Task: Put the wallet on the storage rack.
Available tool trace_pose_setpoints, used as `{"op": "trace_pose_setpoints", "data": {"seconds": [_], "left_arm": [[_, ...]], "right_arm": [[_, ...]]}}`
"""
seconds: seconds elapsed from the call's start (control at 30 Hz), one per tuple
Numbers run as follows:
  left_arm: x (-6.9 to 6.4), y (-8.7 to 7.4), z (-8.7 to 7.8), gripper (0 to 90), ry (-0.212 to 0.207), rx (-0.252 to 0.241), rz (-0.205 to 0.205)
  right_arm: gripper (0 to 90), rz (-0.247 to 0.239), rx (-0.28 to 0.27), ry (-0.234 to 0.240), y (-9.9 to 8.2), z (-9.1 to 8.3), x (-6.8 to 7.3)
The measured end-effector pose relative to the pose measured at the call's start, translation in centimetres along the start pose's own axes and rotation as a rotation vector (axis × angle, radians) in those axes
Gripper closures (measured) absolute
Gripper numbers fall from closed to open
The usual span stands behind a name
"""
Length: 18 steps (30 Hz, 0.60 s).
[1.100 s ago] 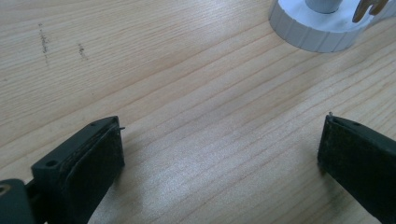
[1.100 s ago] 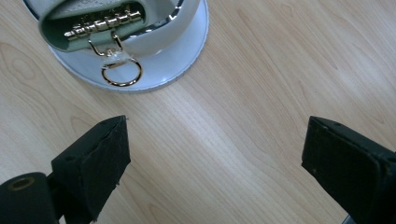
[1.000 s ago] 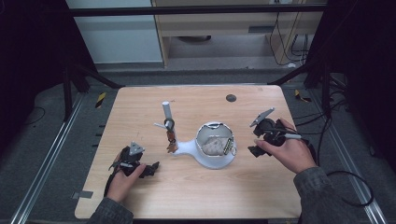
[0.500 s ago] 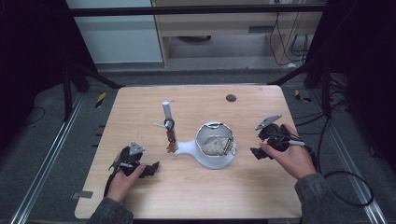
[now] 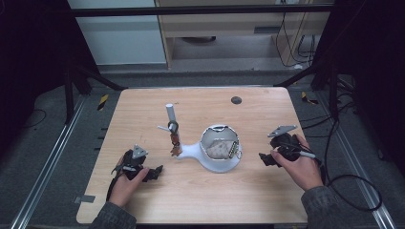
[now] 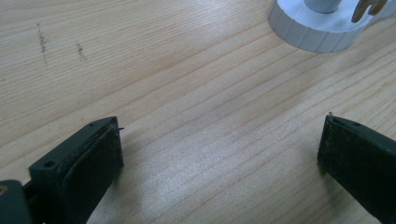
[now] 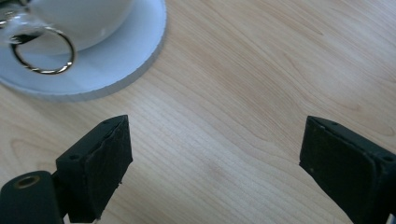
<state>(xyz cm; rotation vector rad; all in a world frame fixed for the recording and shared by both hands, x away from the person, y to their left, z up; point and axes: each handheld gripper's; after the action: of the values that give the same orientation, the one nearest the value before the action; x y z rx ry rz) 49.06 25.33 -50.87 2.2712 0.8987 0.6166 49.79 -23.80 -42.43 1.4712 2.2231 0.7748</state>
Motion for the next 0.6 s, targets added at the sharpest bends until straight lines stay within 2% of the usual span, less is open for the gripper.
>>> {"op": "trace_pose_setpoints", "data": {"seconds": [0.07, 0.23, 0.6], "left_arm": [[0.0, 0.0, 0.0, 0.0, 0.000, 0.000, 0.000], [0.0, 0.0, 0.0, 0.0, 0.000, 0.000, 0.000], [0.0, 0.0, 0.0, 0.0, 0.000, -0.001, 0.000]], "right_arm": [[9.3, 0.026, -0.021, -0.005, -0.4, 0.3, -0.3], [9.3, 0.070, -0.016, -0.016, -1.2, 1.3, -0.9], [8.2, 0.138, -0.002, -0.038, -2.2, 3.6, -1.5]]}}
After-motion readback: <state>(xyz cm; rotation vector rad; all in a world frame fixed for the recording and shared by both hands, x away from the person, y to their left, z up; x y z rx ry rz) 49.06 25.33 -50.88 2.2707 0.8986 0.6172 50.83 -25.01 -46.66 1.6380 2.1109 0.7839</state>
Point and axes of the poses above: each handheld gripper's, and its own axes: z roughly forward along the jaws, y roughly out of its top, x roughly to its left, and after that the axes turned 14 degrees about z, right-handed
